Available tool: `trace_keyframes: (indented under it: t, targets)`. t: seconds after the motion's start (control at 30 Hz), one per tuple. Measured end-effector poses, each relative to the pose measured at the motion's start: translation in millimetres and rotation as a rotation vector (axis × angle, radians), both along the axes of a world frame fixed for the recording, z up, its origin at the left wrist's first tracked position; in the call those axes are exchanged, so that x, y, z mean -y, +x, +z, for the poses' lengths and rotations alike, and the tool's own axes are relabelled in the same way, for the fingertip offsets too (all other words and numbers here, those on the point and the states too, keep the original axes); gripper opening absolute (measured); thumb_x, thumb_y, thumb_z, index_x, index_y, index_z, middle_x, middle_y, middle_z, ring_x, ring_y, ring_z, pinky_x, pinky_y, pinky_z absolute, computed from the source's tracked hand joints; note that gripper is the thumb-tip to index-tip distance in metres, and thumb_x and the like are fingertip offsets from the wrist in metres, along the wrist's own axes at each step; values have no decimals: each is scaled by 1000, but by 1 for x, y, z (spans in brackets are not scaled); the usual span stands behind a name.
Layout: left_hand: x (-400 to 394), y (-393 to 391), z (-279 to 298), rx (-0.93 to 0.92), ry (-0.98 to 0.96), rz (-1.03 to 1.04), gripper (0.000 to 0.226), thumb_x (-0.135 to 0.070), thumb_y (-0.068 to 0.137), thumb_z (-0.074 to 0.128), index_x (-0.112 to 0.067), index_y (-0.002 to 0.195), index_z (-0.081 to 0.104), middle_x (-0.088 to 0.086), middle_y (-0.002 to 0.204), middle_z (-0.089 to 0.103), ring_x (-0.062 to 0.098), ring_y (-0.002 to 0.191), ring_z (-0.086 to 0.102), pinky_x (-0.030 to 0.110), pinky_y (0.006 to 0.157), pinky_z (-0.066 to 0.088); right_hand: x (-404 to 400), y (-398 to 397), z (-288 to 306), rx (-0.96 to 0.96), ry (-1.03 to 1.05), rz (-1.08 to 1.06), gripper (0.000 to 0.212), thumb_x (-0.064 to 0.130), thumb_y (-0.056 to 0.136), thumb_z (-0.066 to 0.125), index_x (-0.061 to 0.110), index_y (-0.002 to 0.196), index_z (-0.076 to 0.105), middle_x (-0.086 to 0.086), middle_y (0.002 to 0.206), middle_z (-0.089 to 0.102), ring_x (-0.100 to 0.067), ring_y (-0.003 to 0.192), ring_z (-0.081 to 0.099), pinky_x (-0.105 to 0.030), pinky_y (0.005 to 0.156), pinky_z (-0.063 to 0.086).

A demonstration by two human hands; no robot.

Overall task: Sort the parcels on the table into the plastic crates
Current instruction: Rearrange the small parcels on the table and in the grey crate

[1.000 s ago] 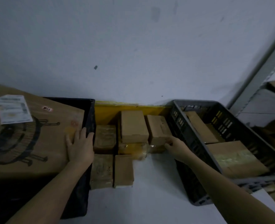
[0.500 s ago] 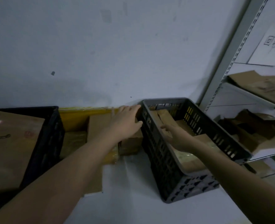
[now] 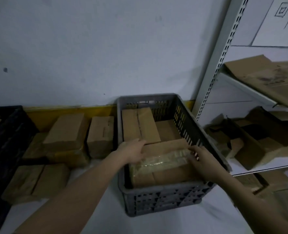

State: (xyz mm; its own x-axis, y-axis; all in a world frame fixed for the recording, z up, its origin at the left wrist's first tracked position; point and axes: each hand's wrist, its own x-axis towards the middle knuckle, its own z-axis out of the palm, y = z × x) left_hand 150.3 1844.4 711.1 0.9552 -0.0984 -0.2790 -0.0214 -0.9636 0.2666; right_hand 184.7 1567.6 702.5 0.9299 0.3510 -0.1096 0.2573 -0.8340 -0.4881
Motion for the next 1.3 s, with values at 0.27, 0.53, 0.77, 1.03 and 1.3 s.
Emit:
trace_keyframes:
  t: [0.27, 0.53, 0.77, 1.03, 1.3]
  targets:
    - [15, 14, -12, -161, 172, 112, 92, -80, 79, 54, -25, 149, 31, 4, 149, 41, 25, 130, 43, 41, 100, 43, 11, 25, -9, -365, 405, -207, 52, 36, 101, 52, 18, 148, 39, -4, 139, 51, -20, 119, 50, -32, 94, 41]
    - [19, 22, -22, -178, -182, 331, 71, -54, 68, 85, -29, 122, 47, -2, 129, 55, 17, 110, 53, 35, 91, 49, 10, 23, -6, -370, 224, -126, 34, 25, 99, 47, 13, 130, 46, -5, 109, 56, -23, 93, 57, -36, 73, 49]
    - [26, 24, 74, 57, -100, 263, 88, -78, 57, 76, -33, 130, 58, -13, 126, 61, 10, 107, 60, 30, 88, 51, 20, 42, 65, -300, 374, -6, 47, 41, 99, 53, 15, 137, 49, -4, 132, 57, -23, 115, 56, -40, 97, 48]
    - [-32, -4, 215, 553, -341, 501, 51, -49, 64, 86, -26, 104, 65, -5, 98, 66, 20, 90, 66, 37, 80, 54, -20, 65, 178, -50, 1103, -85, 31, 33, 105, 40, 19, 124, 60, 2, 116, 65, -15, 105, 62, -30, 78, 53]
    - [-97, -49, 198, 916, -203, 901, 42, -55, 71, 81, -27, 101, 70, -4, 96, 65, 19, 89, 62, 32, 73, 47, -127, 93, 82, -245, 462, 80, 57, 38, 106, 42, 2, 149, 36, -20, 152, 41, -36, 132, 46, -43, 101, 42]
